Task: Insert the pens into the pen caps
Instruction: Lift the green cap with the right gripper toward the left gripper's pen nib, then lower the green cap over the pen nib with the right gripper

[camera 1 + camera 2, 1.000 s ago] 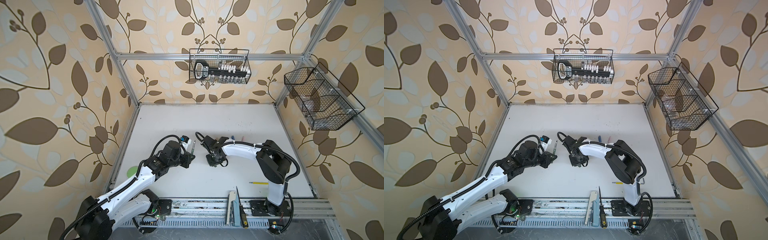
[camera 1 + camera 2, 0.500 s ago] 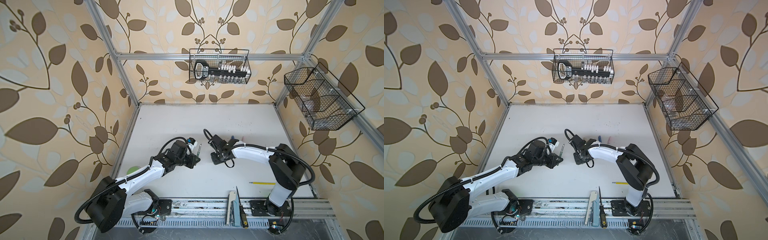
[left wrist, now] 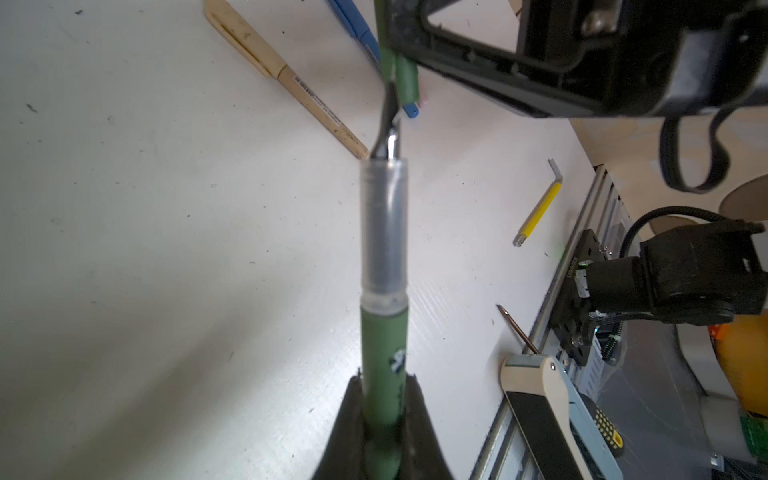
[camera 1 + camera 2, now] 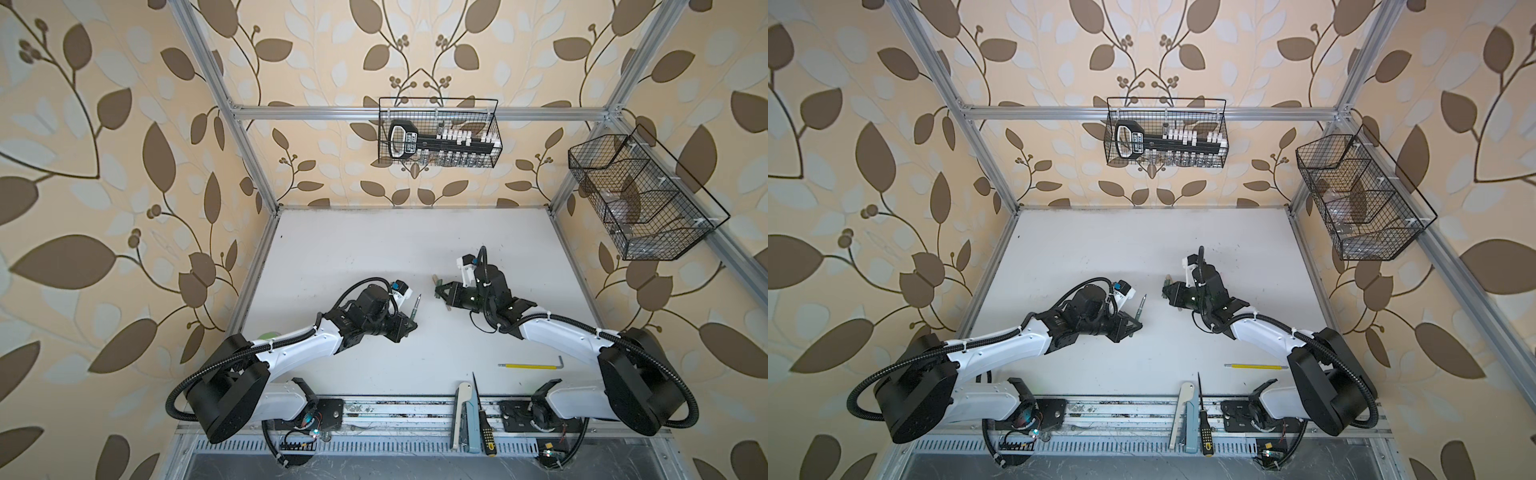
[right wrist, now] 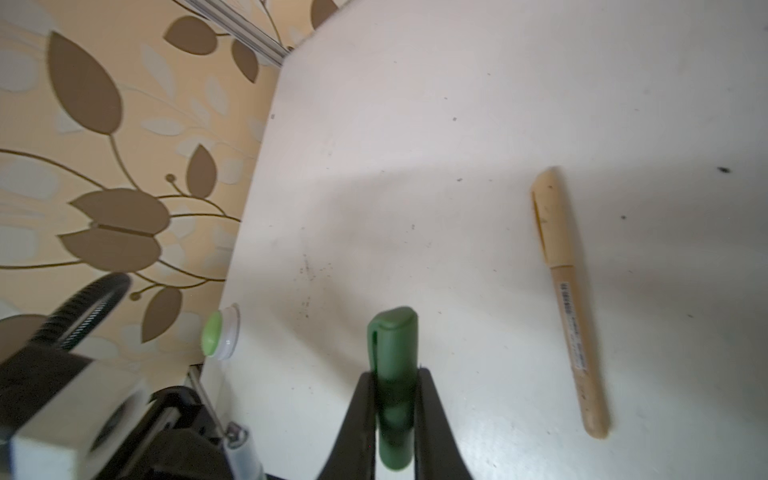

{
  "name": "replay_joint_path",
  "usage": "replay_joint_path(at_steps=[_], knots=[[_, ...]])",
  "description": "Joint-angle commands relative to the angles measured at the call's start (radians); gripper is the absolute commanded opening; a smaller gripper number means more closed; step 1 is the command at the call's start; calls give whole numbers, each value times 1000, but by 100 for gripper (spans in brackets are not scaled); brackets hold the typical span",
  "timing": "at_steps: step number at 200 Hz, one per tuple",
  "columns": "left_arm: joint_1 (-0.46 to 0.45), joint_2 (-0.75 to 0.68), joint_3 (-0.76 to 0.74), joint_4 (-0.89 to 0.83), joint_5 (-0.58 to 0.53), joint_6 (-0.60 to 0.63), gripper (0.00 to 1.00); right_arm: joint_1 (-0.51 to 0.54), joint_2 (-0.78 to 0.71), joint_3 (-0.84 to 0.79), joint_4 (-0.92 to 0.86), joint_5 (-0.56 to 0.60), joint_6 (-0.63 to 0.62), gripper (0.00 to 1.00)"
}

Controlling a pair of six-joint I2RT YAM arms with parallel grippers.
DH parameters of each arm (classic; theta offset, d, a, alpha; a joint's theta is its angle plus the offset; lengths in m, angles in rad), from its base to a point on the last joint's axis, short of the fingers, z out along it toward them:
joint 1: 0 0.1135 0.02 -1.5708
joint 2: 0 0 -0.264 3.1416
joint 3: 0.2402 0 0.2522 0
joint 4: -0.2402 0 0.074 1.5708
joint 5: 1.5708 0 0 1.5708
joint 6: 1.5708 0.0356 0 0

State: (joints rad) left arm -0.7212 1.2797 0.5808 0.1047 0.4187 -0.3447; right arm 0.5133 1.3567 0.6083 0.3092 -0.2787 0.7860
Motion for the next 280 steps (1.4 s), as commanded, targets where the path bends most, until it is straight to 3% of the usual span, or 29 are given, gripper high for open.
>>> replay_joint_path(at_steps=[1, 54, 153, 280], knots=[[-10, 0, 53, 90, 51, -27, 0, -12, -12, -28, 269, -98, 116, 13], [-15, -6, 58, 125, 88, -43, 0, -18, 24, -19, 421, -147, 179, 13], [-17, -37, 70, 93, 61, -30, 0, -16, -28, -1, 294, -159, 118, 13], [-17, -5, 99, 59, 72, -20, 0, -22, -62, 2, 322, -146, 118, 13]])
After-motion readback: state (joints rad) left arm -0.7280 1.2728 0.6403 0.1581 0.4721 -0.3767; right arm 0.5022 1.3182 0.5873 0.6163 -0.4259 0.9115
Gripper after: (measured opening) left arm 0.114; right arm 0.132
